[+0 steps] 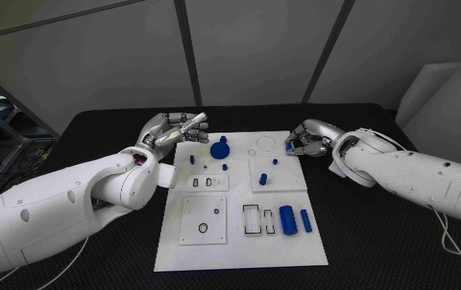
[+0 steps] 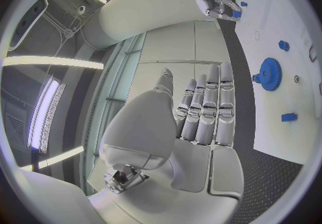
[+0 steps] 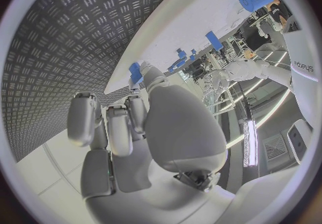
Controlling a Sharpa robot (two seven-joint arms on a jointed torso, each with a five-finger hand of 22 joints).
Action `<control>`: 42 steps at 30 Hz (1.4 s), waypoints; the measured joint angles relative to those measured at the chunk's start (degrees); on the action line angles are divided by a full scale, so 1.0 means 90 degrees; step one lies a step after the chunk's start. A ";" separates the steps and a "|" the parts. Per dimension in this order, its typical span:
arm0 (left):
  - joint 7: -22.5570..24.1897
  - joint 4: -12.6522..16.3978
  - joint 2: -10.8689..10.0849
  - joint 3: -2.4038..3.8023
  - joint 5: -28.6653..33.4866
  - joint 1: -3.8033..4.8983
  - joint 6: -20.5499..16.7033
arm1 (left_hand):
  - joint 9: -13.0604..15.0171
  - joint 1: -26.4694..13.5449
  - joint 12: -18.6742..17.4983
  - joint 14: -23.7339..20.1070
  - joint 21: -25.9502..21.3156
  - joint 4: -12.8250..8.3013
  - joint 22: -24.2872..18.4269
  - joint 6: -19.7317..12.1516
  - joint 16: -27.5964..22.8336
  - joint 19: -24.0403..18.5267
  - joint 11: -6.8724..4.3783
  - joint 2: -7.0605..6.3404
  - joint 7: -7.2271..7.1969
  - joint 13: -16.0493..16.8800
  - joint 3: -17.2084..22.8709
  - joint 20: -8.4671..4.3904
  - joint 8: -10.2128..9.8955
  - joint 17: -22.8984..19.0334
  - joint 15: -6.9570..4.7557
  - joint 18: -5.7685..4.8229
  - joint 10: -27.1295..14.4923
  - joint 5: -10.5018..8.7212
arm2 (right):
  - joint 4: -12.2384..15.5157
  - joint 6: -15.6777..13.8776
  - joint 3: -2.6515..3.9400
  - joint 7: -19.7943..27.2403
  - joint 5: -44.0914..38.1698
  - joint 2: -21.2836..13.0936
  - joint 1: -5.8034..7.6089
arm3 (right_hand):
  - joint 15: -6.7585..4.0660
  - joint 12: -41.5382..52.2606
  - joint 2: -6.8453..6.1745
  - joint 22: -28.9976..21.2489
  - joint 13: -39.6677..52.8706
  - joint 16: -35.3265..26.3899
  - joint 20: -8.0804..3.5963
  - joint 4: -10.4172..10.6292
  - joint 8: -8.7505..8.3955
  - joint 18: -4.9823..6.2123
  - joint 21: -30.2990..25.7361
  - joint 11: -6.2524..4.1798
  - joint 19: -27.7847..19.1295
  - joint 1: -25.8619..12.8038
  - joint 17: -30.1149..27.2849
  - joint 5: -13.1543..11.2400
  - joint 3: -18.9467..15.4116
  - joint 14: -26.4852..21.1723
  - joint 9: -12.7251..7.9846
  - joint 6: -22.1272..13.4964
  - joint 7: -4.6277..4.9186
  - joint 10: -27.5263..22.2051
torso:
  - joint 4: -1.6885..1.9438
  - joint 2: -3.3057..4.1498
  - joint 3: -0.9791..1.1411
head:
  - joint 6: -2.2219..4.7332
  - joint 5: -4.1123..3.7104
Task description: Assemble the parts on the task board
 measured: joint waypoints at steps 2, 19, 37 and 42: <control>0.0000 0.0000 -0.0003 0.0000 0.0000 0.0000 0.0000 | 0.0000 0.0000 0.0000 0.0000 0.0000 0.0000 0.0000 0.0000 0.0000 0.0000 0.0000 0.0000 0.0000 0.0000 0.0000 0.0000 0.0000 0.0000 0.0000 -0.0001 0.0000 0.0000 | -0.0022 0.0009 0.0000 -0.0008 0.0000 0.0012 -0.0008 | -0.0014 0.0000 0.0000 0.0007 0.0000 0.0000 0.0000 0.0001 0.0000 0.0000 0.0000 0.0000 0.0000 0.0000 0.0000 0.0000 0.0000 -0.0014 0.0000 0.0022 0.0022 0.0000 | 0.0000 -0.0001 -0.0001 | 0.0000 0.0001; -0.0004 0.0006 -0.0026 0.0000 0.0000 0.0000 0.0000 | 0.0000 0.0000 0.0000 0.0000 0.0000 0.0000 0.0004 0.0000 0.0000 0.0000 0.0000 0.0000 0.0000 0.0000 0.0000 0.0000 0.0000 0.0017 0.0000 -0.0001 0.0000 0.0000 | -0.0061 -0.0019 0.0000 -0.0059 0.0007 0.0049 -0.0034 | -0.0092 0.0074 0.0131 0.0101 -0.0001 0.0028 -0.0068 -0.0052 0.0141 0.0000 0.0037 -0.0081 0.0067 0.0030 -0.0001 -0.0053 0.0215 0.0001 0.0007 0.0272 -0.0084 0.0080 | 0.0000 -0.0002 0.0003 | -0.0024 0.0010; -0.0006 -0.0002 -0.0071 0.0000 0.0000 -0.0003 0.0000 | 0.0000 0.0000 -0.0030 0.0000 0.0000 0.0000 0.0003 0.0000 0.0000 0.0000 0.0000 0.0000 0.0000 0.0006 0.0000 0.0000 0.0000 0.0026 0.0000 0.0000 0.0000 0.0000 | 0.1219 -0.0528 0.0249 -0.0210 0.0480 -0.0241 -0.0010 | -0.0159 0.0075 0.0244 0.0140 0.0001 0.0033 -0.0114 -0.0185 0.0221 0.0000 0.0062 -0.0137 0.0113 0.0075 -0.0002 -0.0084 0.0467 -0.0022 0.0025 0.0335 -0.0099 0.0136 | -0.0010 -0.0035 -0.0011 | -0.0049 0.0088; -0.0006 -0.0027 -0.0074 0.0000 0.0000 -0.0003 0.0000 | 0.0000 0.0000 -0.0030 0.0000 0.0000 0.0000 0.0003 0.0000 0.0000 0.0000 0.0000 0.0000 0.0000 0.0006 0.0000 0.0000 0.0000 0.0026 0.0000 0.0000 0.0000 0.0000 | 0.1688 -0.0597 0.0283 -0.0539 0.0424 -0.0002 0.0008 | -0.0159 0.0075 0.0266 0.0152 -0.0003 0.0052 -0.0114 -0.0199 0.0213 0.0000 0.0062 -0.0137 0.0113 0.0054 -0.0002 -0.0084 0.0497 -0.0023 0.0025 0.0329 -0.0104 0.0135 | 0.0002 -0.0055 -0.0021 | -0.0065 0.0181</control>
